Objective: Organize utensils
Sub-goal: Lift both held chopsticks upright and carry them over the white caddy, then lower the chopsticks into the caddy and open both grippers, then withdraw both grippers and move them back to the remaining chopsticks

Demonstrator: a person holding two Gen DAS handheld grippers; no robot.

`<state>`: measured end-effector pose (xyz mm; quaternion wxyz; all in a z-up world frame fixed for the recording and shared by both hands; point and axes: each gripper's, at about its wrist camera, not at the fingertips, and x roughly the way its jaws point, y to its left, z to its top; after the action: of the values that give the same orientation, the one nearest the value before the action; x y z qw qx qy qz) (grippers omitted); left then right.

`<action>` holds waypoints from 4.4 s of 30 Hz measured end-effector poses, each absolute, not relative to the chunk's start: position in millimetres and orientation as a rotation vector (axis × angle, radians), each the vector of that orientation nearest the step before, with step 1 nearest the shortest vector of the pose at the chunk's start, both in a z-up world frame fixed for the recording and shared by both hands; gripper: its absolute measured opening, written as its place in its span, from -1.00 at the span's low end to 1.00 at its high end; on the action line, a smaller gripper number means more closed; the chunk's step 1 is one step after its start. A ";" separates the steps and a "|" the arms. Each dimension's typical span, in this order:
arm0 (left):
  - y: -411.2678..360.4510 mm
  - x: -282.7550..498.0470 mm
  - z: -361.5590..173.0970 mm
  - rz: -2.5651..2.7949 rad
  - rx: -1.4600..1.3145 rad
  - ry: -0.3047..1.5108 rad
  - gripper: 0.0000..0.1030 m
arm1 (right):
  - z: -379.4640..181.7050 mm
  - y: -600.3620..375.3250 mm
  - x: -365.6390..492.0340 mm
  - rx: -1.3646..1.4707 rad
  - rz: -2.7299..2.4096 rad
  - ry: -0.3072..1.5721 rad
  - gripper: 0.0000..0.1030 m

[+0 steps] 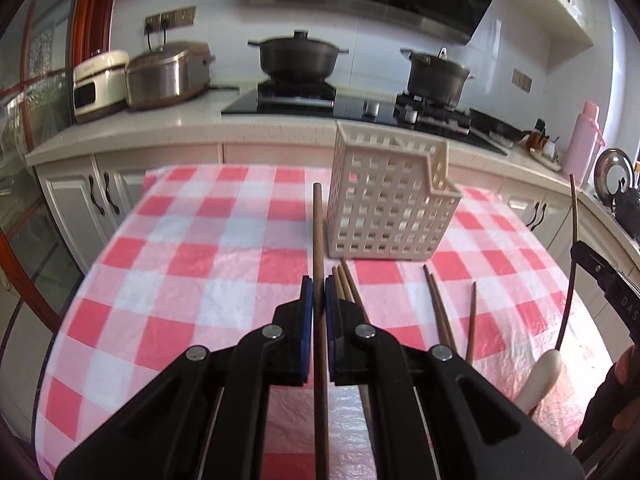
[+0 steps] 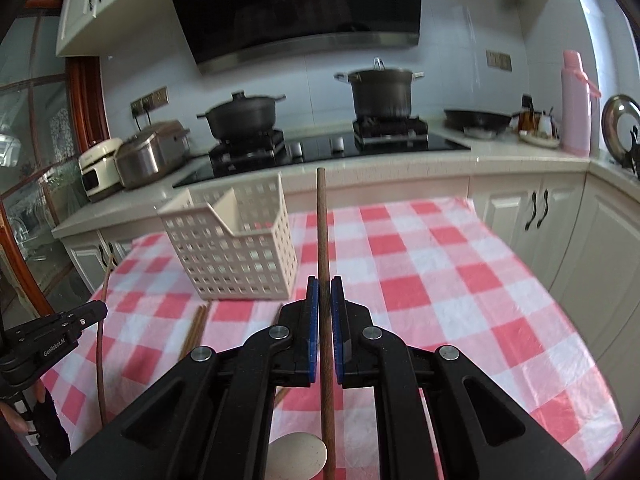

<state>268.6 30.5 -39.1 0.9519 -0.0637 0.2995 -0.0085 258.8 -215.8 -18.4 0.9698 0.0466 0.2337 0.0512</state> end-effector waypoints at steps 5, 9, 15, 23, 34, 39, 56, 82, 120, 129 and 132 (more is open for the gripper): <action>35.2 259.1 -26.6 -0.018 -0.128 0.569 -0.88 | -5.6 -215.5 256.5 0.081 0.090 0.429 -0.84; 39.2 254.1 -18.2 -0.018 -0.132 0.547 -0.88 | 4.9 -213.8 256.6 0.065 0.083 0.400 -0.84; 43.2 253.0 -10.2 -0.026 -0.133 0.526 -0.88 | 12.6 -206.8 254.6 0.057 0.101 0.382 -0.84; 46.7 254.4 1.2 -0.027 -0.127 0.497 -0.88 | 22.5 -193.4 253.3 0.047 0.132 0.353 -0.84; 45.5 264.0 18.1 -0.046 -0.107 0.462 -0.88 | 28.7 -176.2 264.6 0.025 0.167 0.346 -0.84; 41.4 274.2 28.6 -0.060 -0.094 0.446 -0.88 | 32.7 -165.4 272.4 0.010 0.191 0.337 -0.84; 32.4 310.1 82.2 -0.123 -0.081 0.410 -0.88 | 67.0 -138.2 304.7 -0.040 0.256 0.281 -0.84; 9.8 393.9 193.2 -0.138 -0.060 0.303 -0.88 | 109.0 -135.0 403.6 -0.020 0.284 0.298 -0.84; 54.9 436.1 64.7 -0.031 -0.158 0.549 0.21 | 26.2 -166.8 420.3 0.058 0.239 0.533 -0.30; 53.7 356.6 19.3 0.032 -0.123 0.508 0.67 | -12.7 -193.7 356.3 0.068 0.200 0.596 -0.26; 51.5 340.5 -0.9 0.046 -0.118 0.523 0.68 | -28.0 -199.2 338.6 0.066 0.181 0.618 -0.26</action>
<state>340.5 51.5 -0.9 0.9640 -0.0584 0.2586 0.0227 338.6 -199.2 -28.0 0.9481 0.0322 0.3037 0.0887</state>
